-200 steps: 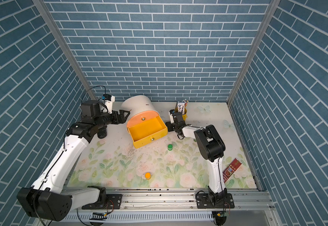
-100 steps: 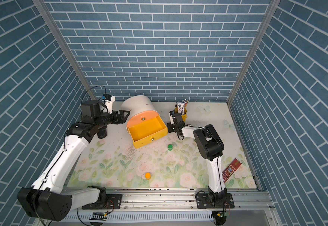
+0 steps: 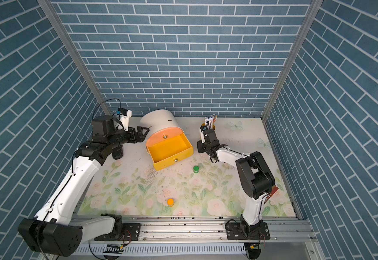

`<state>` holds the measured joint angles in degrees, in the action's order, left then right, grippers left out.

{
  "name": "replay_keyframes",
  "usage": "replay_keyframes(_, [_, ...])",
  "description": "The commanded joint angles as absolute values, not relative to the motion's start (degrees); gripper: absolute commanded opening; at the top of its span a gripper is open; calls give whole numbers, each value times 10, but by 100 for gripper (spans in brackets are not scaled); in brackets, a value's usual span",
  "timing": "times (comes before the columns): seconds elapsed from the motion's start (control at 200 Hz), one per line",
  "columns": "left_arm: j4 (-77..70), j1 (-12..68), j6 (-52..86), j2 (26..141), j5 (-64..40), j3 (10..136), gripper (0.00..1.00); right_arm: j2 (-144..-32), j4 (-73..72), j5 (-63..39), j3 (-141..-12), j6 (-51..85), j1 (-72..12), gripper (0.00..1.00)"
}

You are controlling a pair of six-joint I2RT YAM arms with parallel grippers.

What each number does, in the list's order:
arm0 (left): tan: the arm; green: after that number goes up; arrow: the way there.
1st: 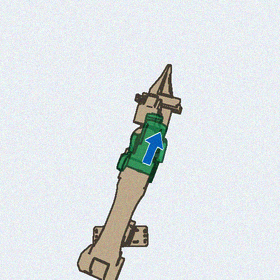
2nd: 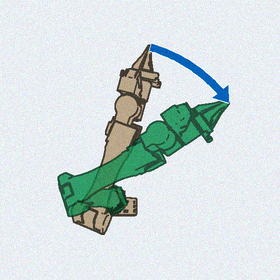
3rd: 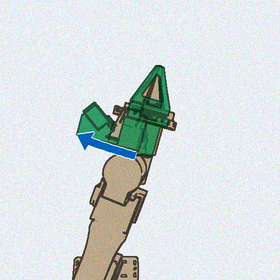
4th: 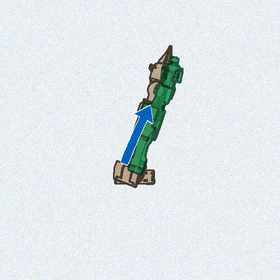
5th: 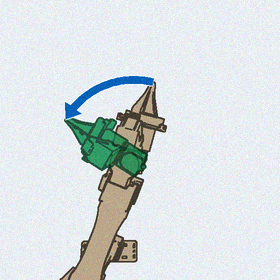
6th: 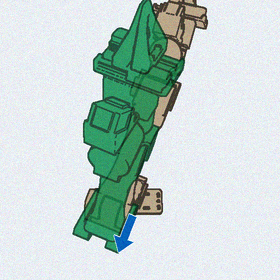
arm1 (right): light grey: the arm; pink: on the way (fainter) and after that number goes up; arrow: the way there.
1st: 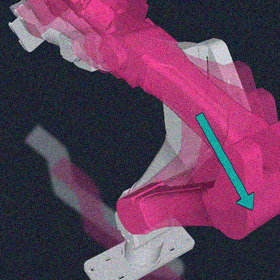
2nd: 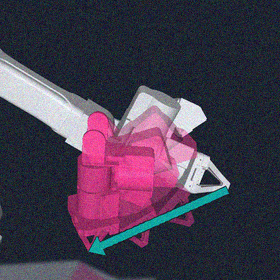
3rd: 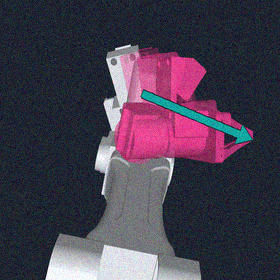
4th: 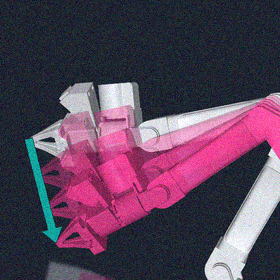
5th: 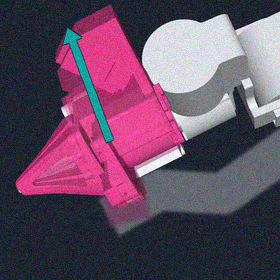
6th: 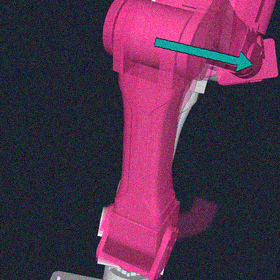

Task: Put the paint cans in the drawer according to color
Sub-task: Pick up the paint can at the center of the board, then place the paint can in the drawer.

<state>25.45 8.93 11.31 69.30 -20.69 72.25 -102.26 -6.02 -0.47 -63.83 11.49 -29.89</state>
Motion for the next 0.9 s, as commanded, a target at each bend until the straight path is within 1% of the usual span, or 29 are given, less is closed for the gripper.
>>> replay_keyframes(0.0, [263, 91, 107, 674, -208, 726, 91, -953, -14, 31, -623, 97, -299, 27])
replay_keyframes(0.115, [265, 91, 109, 666, -214, 729, 91, -896, 27, 51, -630, 96, -299, 26])
replay_keyframes(0.285, [268, 91, 110, 654, -216, 724, 91, -824, 49, 32, -651, 97, -308, 25])
replay_keyframes(0.38, [272, 91, 109, 649, -217, 723, 91, -805, 48, 26, -668, 94, -326, 25])
replay_keyframes(0.525, [274, 91, 110, 641, -218, 722, 91, -801, 36, 23, -689, 95, -360, 25])
replay_keyframes(0.675, [278, 91, 110, 634, -221, 721, 91, -803, -11, 10, -689, 101, -396, 24])
replay_keyframes(0.895, [276, 91, 111, 624, -223, 710, 92, -854, -43, 6, -695, 111, -436, 24])
